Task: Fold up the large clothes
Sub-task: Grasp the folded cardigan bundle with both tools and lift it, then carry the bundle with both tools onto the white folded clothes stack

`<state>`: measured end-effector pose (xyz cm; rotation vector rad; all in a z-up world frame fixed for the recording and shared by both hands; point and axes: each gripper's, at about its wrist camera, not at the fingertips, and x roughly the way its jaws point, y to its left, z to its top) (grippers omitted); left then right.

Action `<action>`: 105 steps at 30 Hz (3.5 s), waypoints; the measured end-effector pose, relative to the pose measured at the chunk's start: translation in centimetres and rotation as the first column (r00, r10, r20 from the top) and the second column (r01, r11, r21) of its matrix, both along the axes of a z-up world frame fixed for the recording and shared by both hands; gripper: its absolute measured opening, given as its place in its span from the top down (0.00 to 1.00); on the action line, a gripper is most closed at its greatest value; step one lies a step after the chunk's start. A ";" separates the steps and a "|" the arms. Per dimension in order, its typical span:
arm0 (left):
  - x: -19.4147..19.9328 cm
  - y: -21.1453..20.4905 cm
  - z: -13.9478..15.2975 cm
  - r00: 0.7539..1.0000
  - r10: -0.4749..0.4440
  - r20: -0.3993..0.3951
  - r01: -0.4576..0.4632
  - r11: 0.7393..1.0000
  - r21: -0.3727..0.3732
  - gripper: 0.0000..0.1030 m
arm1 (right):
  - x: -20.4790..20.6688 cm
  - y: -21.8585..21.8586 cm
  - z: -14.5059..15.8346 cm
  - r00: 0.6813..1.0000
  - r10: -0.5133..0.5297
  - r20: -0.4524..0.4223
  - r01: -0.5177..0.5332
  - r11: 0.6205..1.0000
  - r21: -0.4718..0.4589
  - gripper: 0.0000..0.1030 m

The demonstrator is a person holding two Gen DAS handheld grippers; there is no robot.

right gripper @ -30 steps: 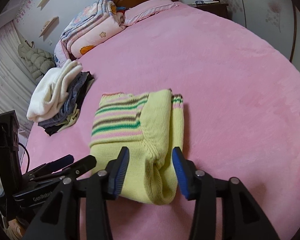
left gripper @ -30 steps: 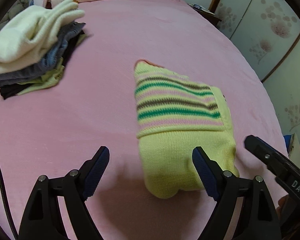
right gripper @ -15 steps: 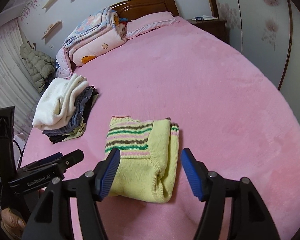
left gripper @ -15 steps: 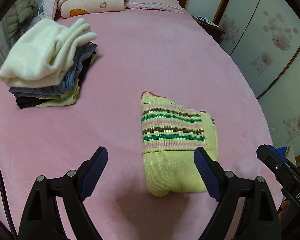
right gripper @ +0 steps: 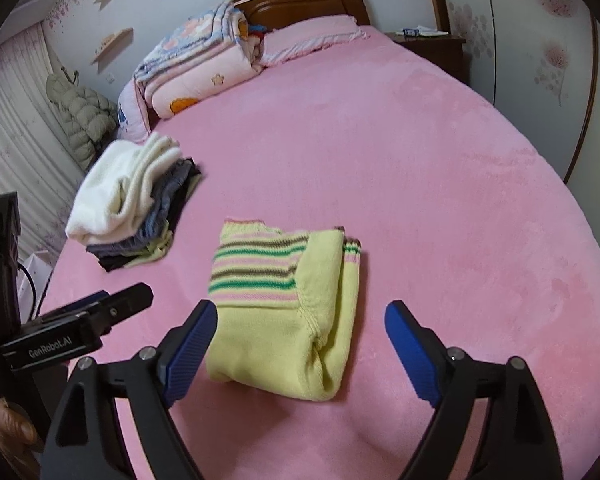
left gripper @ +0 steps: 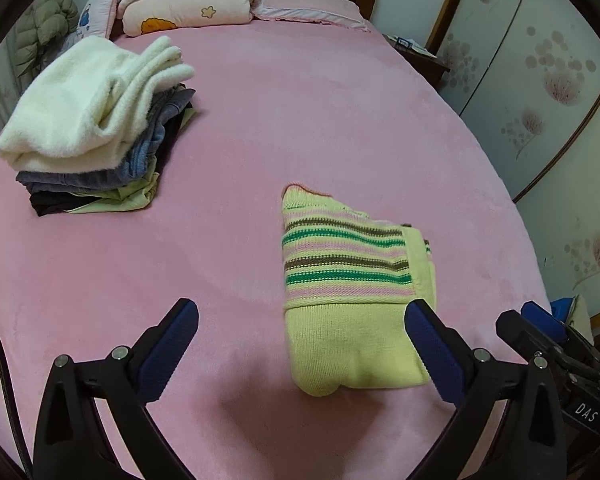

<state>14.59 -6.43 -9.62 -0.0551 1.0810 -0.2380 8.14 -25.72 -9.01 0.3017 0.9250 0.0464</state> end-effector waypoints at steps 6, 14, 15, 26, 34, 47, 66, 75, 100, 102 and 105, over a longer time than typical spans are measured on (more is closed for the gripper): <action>0.6 -0.8 -1.9 0.999 -0.035 -0.001 0.035 0.999 -0.020 0.00 | 0.6 -0.3 -2.6 0.999 0.010 -0.040 -0.009 1.000 0.008 0.16; 2.4 -1.4 -4.3 0.999 -0.035 -0.034 0.034 0.999 -0.009 0.00 | 1.6 -0.6 -5.2 0.998 0.040 -0.044 -0.037 0.998 0.054 0.16; 2.6 -1.4 -4.7 0.998 -0.038 -0.049 0.037 0.999 -0.010 0.00 | 1.9 -0.7 -5.5 0.997 0.045 -0.056 -0.041 0.997 0.068 0.16; 5.5 -0.8 -9.5 0.984 -0.073 -0.162 0.049 0.988 -0.149 0.01 | 4.8 -3.1 -10.0 0.989 0.082 -0.122 -0.053 0.973 0.225 0.29; 6.5 -0.8 -12.9 0.969 -0.133 -0.208 0.078 0.964 -0.254 0.01 | 6.8 -3.4 -13.2 0.976 0.171 -0.136 -0.110 0.921 0.373 0.40; 5.5 -2.5 -13.7 0.973 -0.129 -0.189 0.076 0.961 -0.266 0.30 | 8.2 -3.6 -13.3 0.962 0.235 -0.143 -0.146 0.877 0.457 0.62; -1.8 0.2 11.3 0.992 -0.104 -0.066 0.097 0.990 -0.099 0.36 | 2.4 1.4 8.6 0.947 0.317 -0.060 -0.273 0.887 0.373 0.67; -5.0 5.7 19.5 0.999 -0.051 0.014 0.052 0.997 -0.059 0.36 | 0.9 5.9 15.5 0.920 0.392 0.018 -0.370 0.850 0.375 0.67; 13.5 32.1 15.0 0.984 -0.179 -0.010 0.178 0.982 -0.064 0.35 | 15.7 30.6 11.6 0.967 0.252 -0.028 -0.221 0.894 0.390 0.67; 15.3 32.7 14.3 0.983 -0.186 -0.005 0.185 0.980 -0.068 0.35 | 17.8 31.5 11.0 0.972 0.234 -0.025 -0.207 0.902 0.379 0.67; 18.2 33.1 13.1 0.980 -0.197 0.010 0.197 0.978 -0.075 0.35 | 20.2 32.3 10.4 0.977 0.215 -0.018 -0.194 0.912 0.362 0.67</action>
